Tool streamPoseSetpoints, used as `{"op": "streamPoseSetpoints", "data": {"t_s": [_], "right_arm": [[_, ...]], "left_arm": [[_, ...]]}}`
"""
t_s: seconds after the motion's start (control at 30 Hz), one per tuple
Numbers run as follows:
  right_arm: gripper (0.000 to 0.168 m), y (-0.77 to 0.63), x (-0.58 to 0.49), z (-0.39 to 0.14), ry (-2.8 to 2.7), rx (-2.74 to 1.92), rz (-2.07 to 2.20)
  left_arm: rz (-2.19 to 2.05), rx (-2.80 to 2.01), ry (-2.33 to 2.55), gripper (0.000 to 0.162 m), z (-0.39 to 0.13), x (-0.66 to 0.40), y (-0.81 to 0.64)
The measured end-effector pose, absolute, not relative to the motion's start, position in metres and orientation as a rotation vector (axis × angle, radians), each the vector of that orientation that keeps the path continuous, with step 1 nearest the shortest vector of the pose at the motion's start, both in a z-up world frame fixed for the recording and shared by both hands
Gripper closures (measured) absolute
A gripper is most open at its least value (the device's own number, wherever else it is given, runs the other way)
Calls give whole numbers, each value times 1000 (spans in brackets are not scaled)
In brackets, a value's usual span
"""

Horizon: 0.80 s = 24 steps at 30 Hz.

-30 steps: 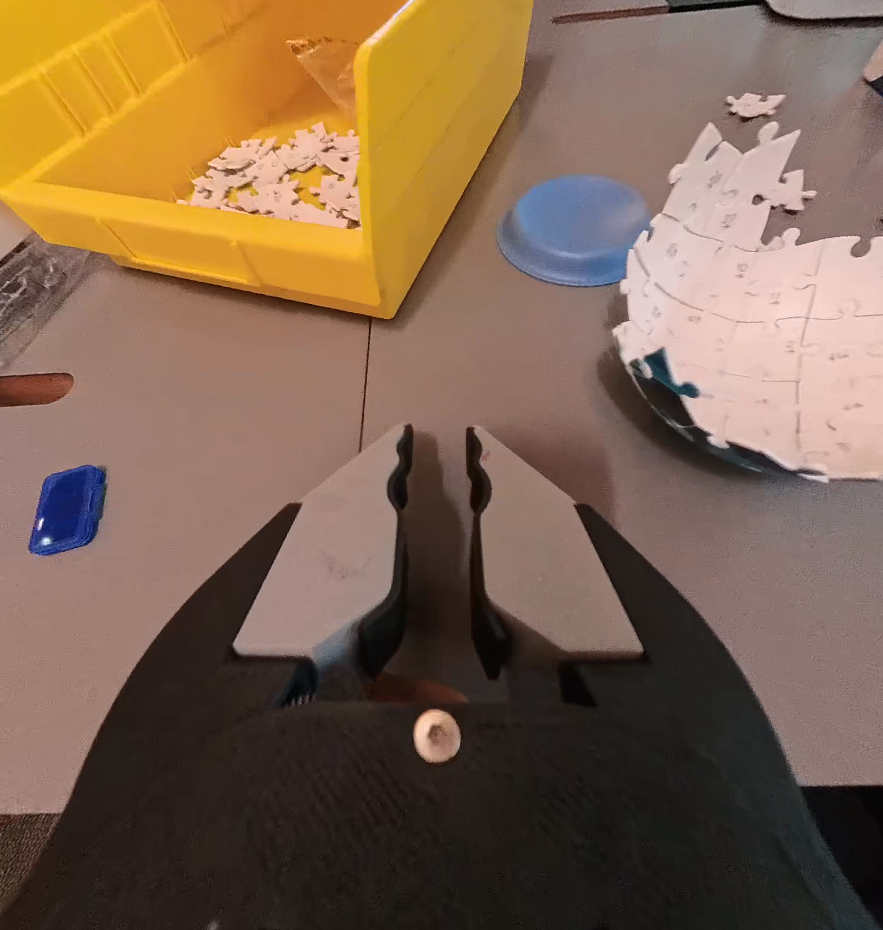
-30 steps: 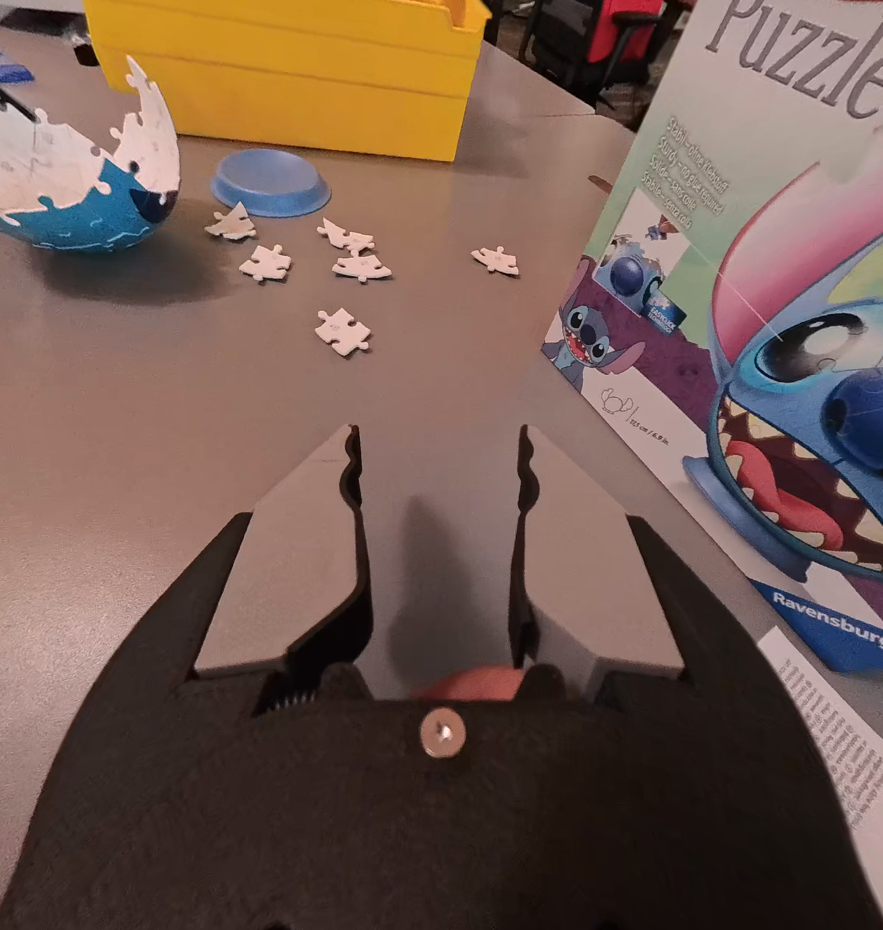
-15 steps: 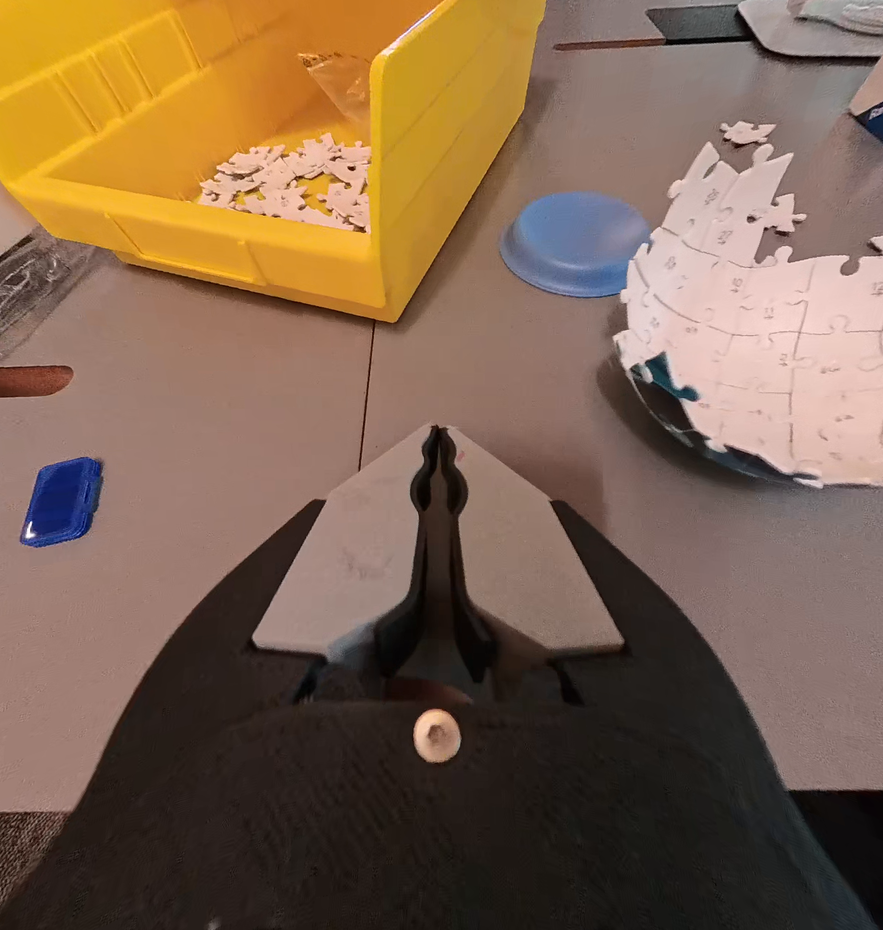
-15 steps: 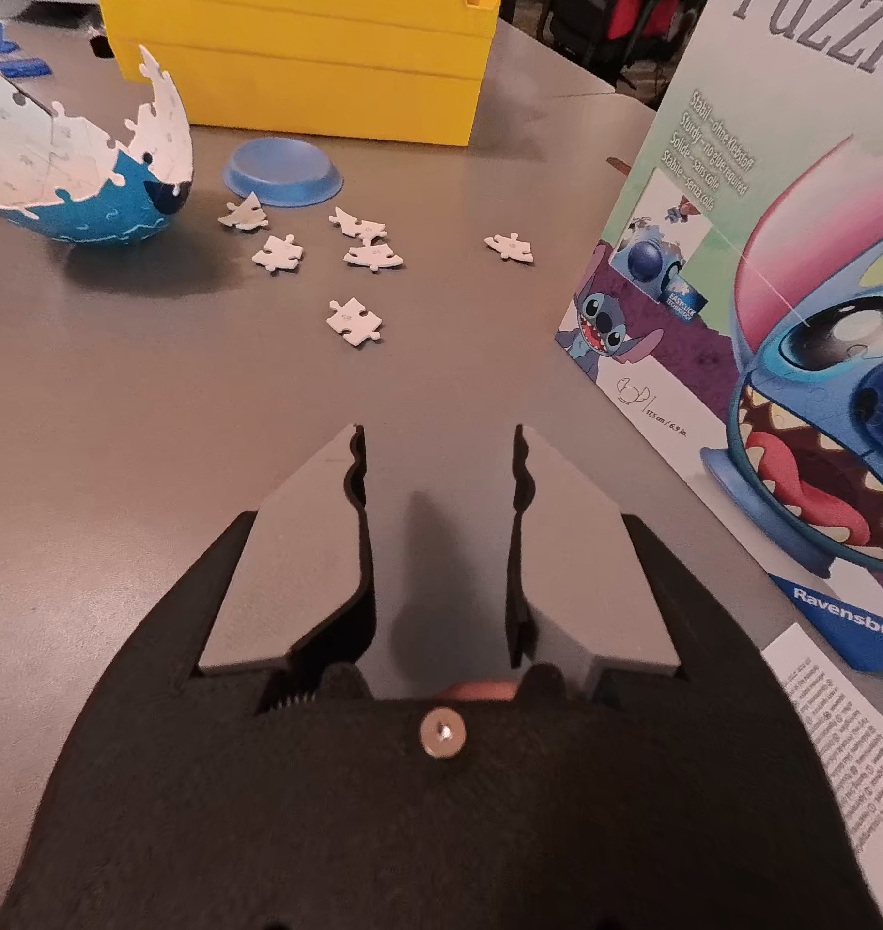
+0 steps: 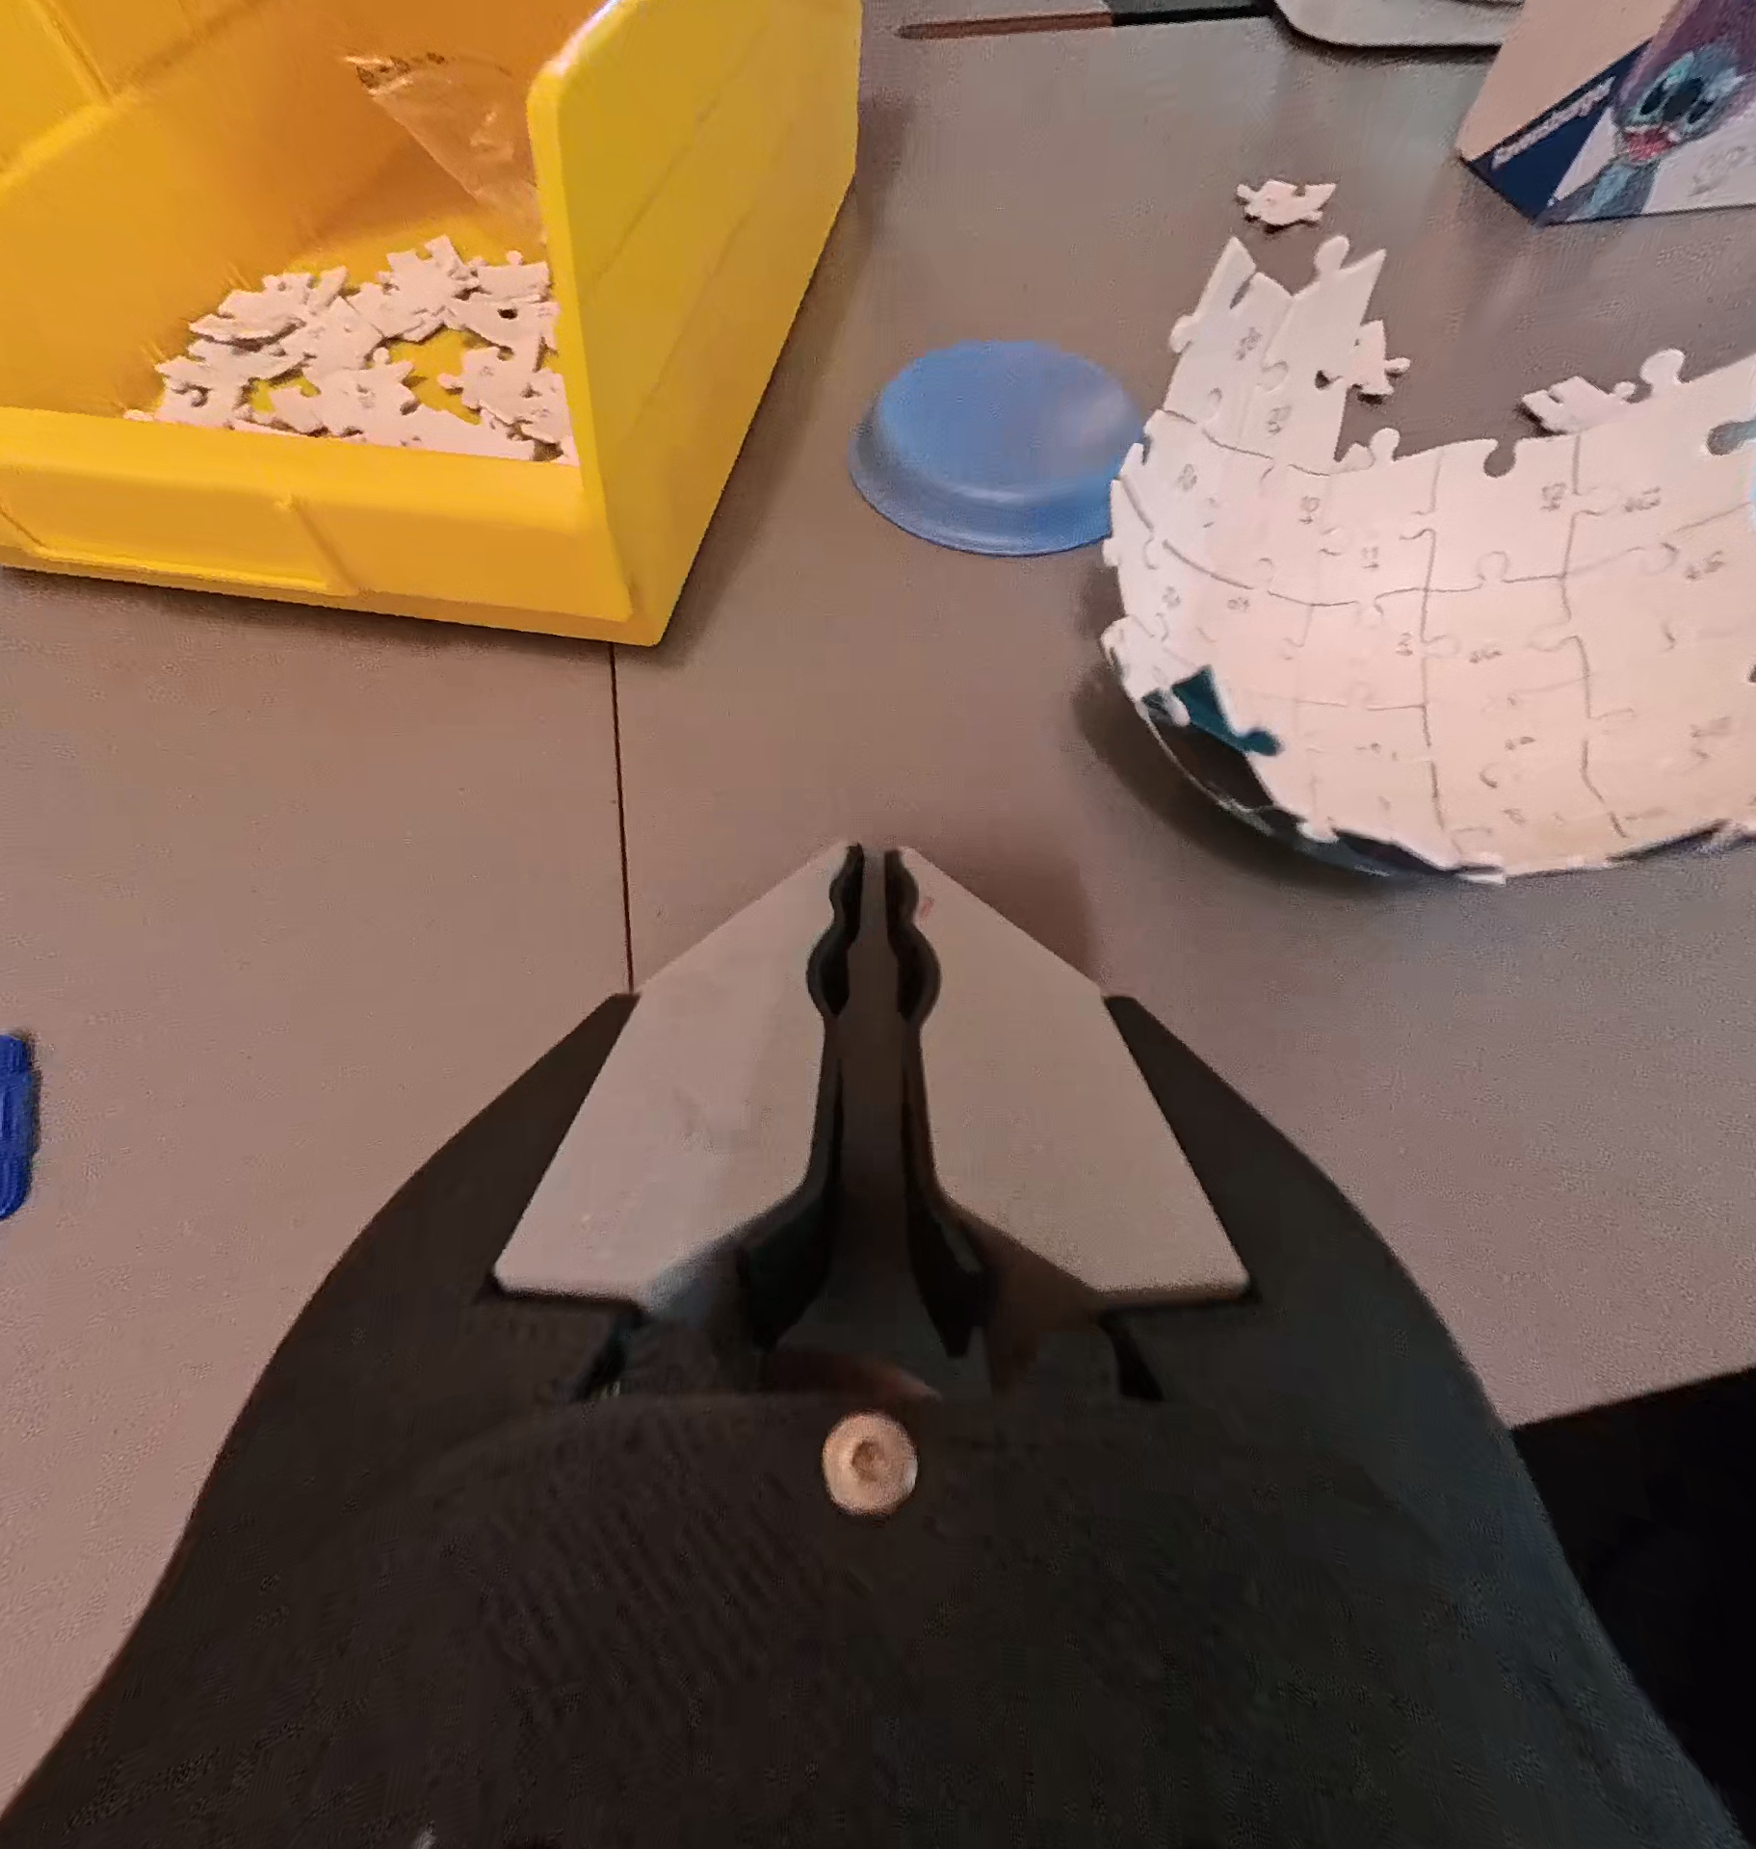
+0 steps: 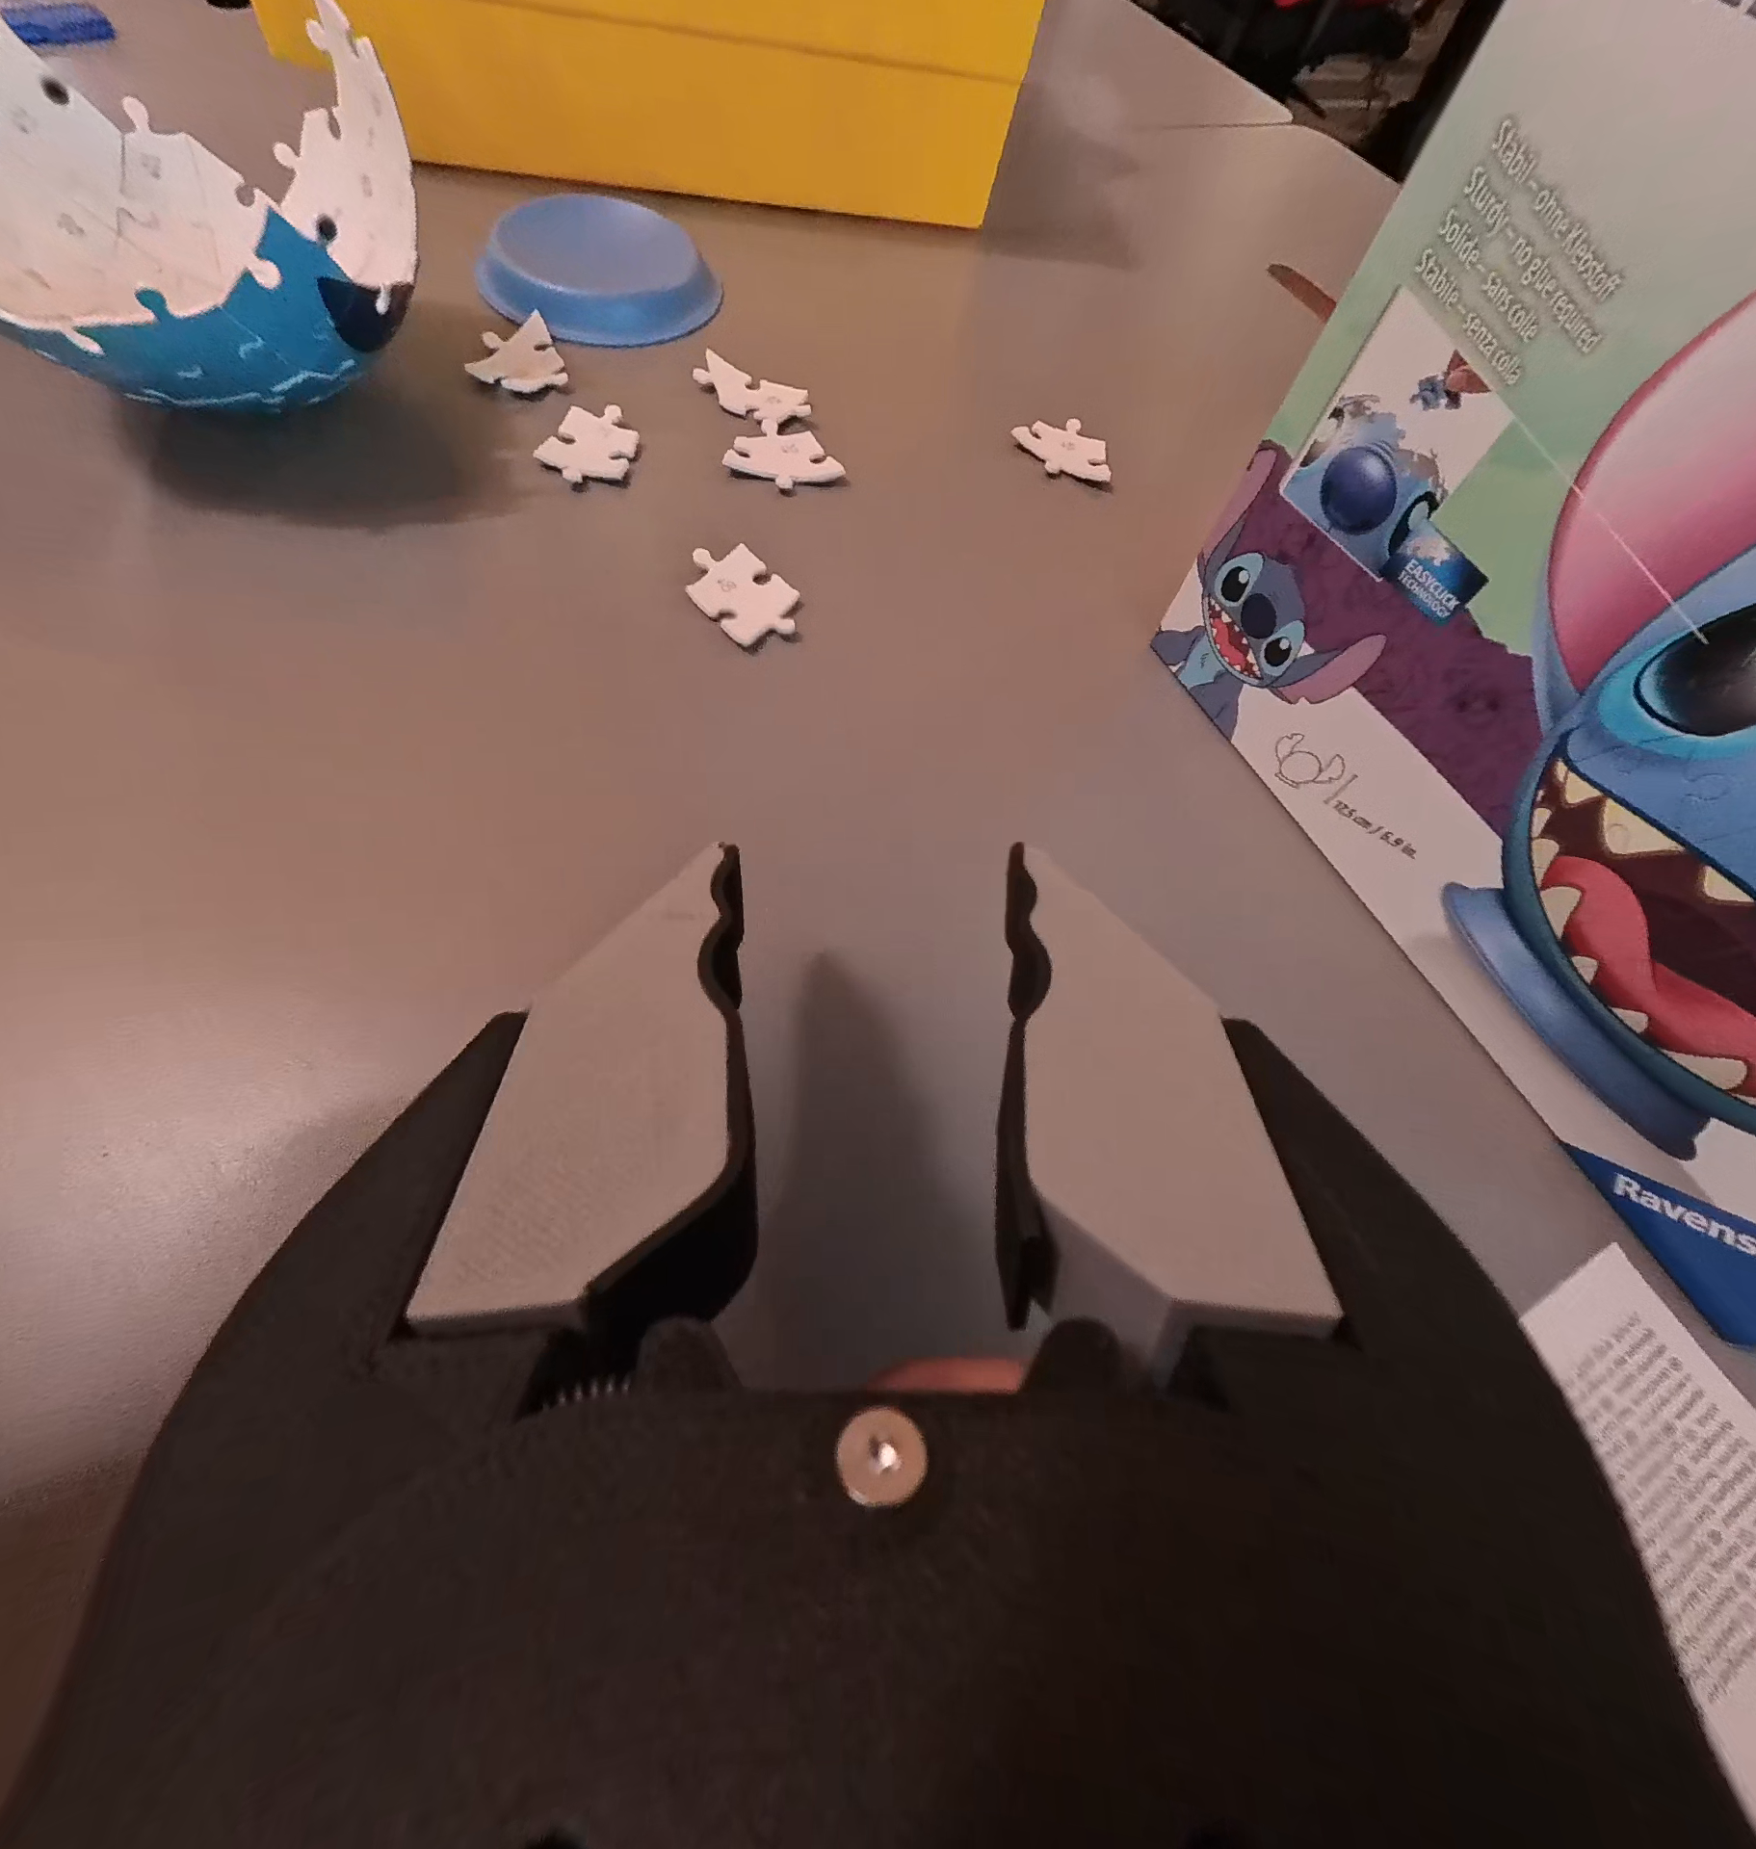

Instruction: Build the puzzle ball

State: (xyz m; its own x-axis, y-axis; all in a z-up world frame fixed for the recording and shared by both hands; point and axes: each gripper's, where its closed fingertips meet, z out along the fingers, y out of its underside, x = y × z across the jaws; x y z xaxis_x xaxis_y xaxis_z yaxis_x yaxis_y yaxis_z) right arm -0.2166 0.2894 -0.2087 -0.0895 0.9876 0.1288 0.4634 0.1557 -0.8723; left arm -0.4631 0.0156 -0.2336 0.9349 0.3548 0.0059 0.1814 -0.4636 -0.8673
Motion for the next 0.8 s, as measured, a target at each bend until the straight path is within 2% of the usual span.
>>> {"op": "streamPoseSetpoints", "data": {"t_s": [0.13,0.27,0.37,0.5,0.8], "right_arm": [[121,272,-236,-189,-1652,-1402,1080],[123,243,-273,-163,-1697,-1337,1240],[130,217,-306,-150,-1778,-1274,1296],[130,185,-346,-144,-1907,-1242,1339],[130,147,-396,-180,-2240,-1215,1151]], "left_arm": [[172,-2084,-316,148,-220,-468,16],[177,-2005,-201,145,-168,-478,31],[131,-1994,-67,145,-149,-478,61],[-27,-2095,81,138,-162,-468,101],[-202,-2190,231,138,-184,-446,116]]}}
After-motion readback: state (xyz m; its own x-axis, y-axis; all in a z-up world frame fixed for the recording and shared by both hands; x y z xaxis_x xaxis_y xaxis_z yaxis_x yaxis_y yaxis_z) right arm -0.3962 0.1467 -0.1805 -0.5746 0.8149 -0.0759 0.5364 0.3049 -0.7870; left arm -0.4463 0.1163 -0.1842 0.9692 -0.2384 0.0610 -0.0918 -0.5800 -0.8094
